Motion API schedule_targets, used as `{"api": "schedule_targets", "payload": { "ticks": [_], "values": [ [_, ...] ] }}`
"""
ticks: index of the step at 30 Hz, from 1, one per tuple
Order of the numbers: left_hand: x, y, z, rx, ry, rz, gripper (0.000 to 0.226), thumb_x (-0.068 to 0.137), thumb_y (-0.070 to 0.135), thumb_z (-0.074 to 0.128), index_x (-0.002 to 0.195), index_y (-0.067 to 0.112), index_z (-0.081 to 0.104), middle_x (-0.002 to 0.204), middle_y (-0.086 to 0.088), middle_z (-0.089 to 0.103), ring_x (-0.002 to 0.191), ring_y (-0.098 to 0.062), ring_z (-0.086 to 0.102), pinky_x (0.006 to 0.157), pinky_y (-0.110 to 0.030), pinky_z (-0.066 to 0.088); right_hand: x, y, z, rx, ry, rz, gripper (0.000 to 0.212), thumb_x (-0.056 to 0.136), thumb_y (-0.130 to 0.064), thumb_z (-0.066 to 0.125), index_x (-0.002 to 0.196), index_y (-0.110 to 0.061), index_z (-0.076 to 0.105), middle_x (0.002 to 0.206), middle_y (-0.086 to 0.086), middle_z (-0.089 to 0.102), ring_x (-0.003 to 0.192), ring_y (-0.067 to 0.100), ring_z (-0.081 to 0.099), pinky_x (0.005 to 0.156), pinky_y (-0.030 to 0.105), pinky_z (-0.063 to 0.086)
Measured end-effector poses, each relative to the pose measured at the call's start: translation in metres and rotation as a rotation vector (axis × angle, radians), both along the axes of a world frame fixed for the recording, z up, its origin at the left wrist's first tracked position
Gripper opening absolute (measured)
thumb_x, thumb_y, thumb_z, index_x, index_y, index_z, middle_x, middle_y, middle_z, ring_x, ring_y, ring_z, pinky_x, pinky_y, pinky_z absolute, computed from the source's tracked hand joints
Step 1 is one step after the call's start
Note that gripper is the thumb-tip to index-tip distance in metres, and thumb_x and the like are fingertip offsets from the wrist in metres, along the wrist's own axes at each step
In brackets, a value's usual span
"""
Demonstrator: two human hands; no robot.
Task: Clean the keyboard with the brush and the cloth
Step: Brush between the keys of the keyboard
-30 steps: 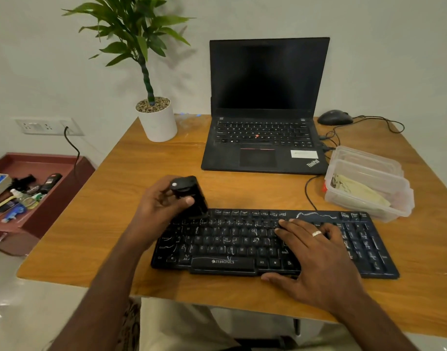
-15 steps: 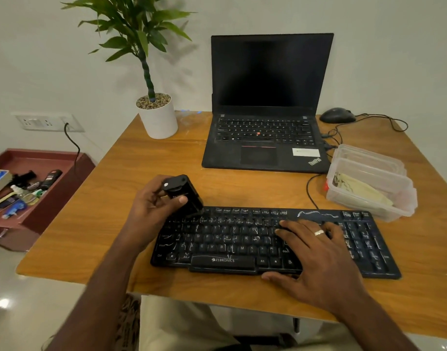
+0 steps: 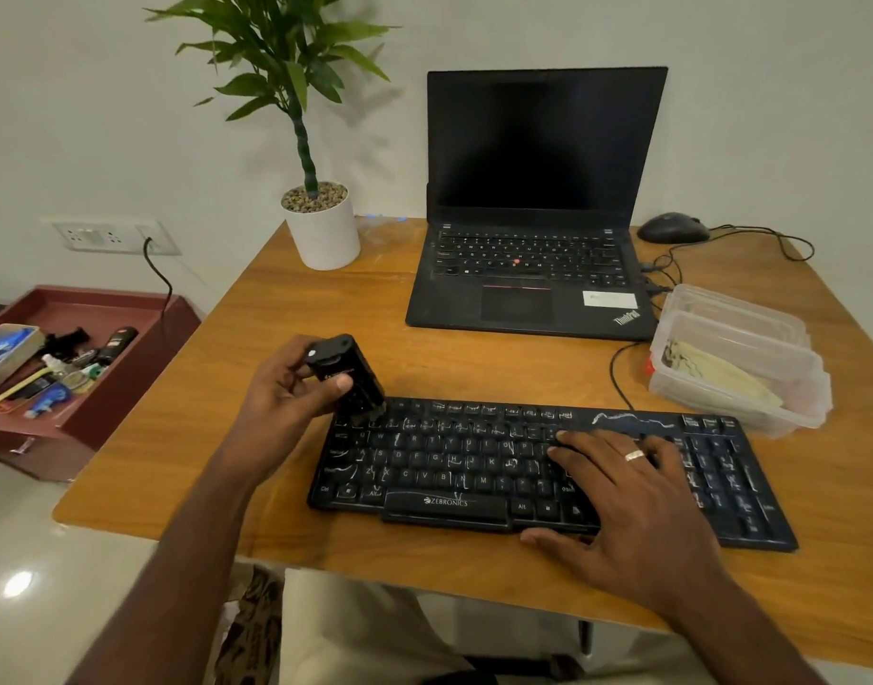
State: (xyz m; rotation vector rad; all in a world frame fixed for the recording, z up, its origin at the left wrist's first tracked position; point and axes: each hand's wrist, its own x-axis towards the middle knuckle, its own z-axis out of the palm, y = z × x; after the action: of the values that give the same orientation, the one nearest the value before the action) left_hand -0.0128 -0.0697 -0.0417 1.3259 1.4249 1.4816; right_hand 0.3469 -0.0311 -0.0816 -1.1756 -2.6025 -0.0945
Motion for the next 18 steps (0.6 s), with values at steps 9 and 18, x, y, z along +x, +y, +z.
{"api": "schedule_targets", "payload": {
  "ticks": [9,18],
  "values": [
    [0.019,0.016,0.009,0.032,-0.030,-0.059,0.026,0.088,0.004,0.063,0.113,0.006,0.058,0.103,-0.002,0.066,0.102,-0.024,0.068,0.079,-0.036,0.060,0.001,0.000,0.000,0.001,0.005,-0.003,0.085,0.080,-0.088,0.046,0.126,-0.020,0.067,0.134,-0.001,0.062,0.122,0.024,0.059,0.102,0.052,0.034],
    [0.049,0.048,0.004,0.011,0.038,-0.077,0.024,0.088,-0.005,0.065,0.108,0.007,0.058,0.096,0.005,0.071,0.093,-0.019,0.073,0.077,-0.029,0.058,0.001,0.000,0.001,0.008,0.017,0.004,0.085,0.080,-0.088,0.047,0.127,-0.020,0.066,0.133,-0.002,0.062,0.122,0.023,0.058,0.100,0.052,0.036]
  ]
}}
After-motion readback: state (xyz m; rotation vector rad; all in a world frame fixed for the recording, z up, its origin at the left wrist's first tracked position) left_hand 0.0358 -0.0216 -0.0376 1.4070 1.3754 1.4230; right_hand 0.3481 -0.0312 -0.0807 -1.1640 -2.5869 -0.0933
